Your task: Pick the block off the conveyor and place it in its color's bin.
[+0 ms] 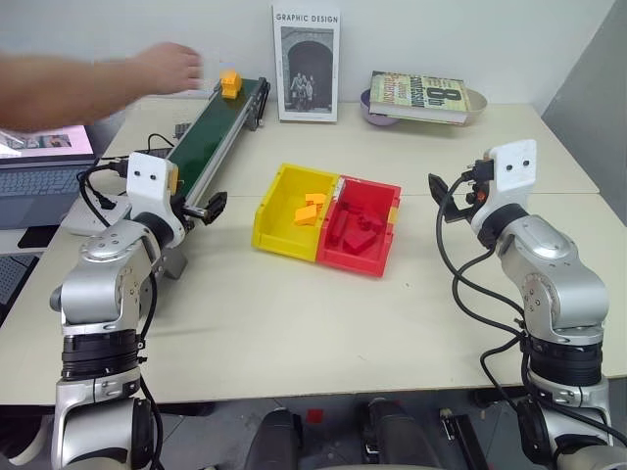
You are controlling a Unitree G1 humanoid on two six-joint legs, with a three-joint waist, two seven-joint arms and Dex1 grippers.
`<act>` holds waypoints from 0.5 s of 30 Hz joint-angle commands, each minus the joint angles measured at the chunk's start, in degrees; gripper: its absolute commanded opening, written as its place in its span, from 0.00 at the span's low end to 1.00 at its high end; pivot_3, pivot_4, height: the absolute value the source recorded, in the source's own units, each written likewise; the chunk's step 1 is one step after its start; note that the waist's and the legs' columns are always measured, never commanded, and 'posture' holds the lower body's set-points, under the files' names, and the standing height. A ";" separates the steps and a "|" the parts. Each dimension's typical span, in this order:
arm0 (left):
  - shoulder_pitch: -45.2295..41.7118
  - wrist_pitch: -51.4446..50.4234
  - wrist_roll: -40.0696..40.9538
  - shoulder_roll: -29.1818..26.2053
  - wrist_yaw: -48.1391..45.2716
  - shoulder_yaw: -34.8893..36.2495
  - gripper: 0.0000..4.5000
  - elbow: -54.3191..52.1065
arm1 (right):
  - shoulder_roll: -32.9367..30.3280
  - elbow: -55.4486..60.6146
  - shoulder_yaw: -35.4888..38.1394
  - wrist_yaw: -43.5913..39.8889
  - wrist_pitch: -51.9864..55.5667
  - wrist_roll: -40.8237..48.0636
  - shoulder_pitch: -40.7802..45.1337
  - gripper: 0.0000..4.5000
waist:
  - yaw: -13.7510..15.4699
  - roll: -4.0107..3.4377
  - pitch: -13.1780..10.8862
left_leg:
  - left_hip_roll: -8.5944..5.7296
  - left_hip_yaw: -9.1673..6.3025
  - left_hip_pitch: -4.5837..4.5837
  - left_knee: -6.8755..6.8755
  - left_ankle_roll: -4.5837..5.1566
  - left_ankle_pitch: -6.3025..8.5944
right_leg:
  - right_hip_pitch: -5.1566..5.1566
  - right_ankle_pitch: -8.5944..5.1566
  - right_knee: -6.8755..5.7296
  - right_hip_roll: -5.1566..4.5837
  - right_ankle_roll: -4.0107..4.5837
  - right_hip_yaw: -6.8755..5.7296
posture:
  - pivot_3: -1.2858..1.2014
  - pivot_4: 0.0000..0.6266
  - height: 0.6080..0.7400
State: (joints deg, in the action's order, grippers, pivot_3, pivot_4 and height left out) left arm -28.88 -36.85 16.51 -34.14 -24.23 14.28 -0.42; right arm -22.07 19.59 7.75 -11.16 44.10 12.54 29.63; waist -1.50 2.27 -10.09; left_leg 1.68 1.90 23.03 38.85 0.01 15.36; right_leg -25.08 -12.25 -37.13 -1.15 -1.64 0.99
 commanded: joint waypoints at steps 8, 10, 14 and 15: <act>-2.67 3.31 1.26 -0.31 2.50 5.53 0.99 -0.90 | -0.83 1.06 1.54 0.03 -1.11 -0.07 1.06 1.00 | 0.00 0.00 0.00 | 0.01 0.00 0.00 0.00 0.00 0.00 | 0.00 0.00 0.00 0.00 0.00 -0.01 | 0.52 0.24 1.00; -2.36 4.48 1.72 0.01 4.05 7.99 0.99 -0.64 | -1.09 0.58 1.33 -0.62 -1.34 0.15 1.60 1.00 | 0.00 0.00 0.00 | 0.01 0.00 0.00 0.00 0.00 0.00 | -0.01 0.00 0.00 0.00 0.00 -0.01 | 0.52 0.24 1.00; -0.56 5.83 1.31 -0.14 5.49 9.62 0.99 -0.87 | -1.80 -1.18 0.57 -4.59 -2.28 2.20 3.62 1.00 | -0.05 0.00 0.00 | 0.01 0.00 -0.01 -0.02 0.00 0.00 | -0.01 0.00 0.01 0.00 0.00 0.00 | 0.52 0.24 1.00; -0.27 6.23 1.14 -0.14 5.80 9.86 0.99 -0.70 | -1.97 -1.79 0.19 -6.85 -2.70 3.39 4.35 1.00 | -0.05 0.00 0.00 | 0.01 0.01 -0.02 -0.02 0.00 0.00 | 0.00 0.00 0.00 0.00 0.00 0.00 | 0.52 0.24 1.00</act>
State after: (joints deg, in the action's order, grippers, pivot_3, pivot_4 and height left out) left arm -29.32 -32.13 17.72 -33.81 -19.18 22.93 -0.15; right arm -23.22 17.14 7.77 -15.03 43.42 13.94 31.76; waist -1.55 2.27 -10.09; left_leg 1.68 1.91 23.01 38.83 0.01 15.36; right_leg -25.08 -12.25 -37.13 -1.15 -1.64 0.99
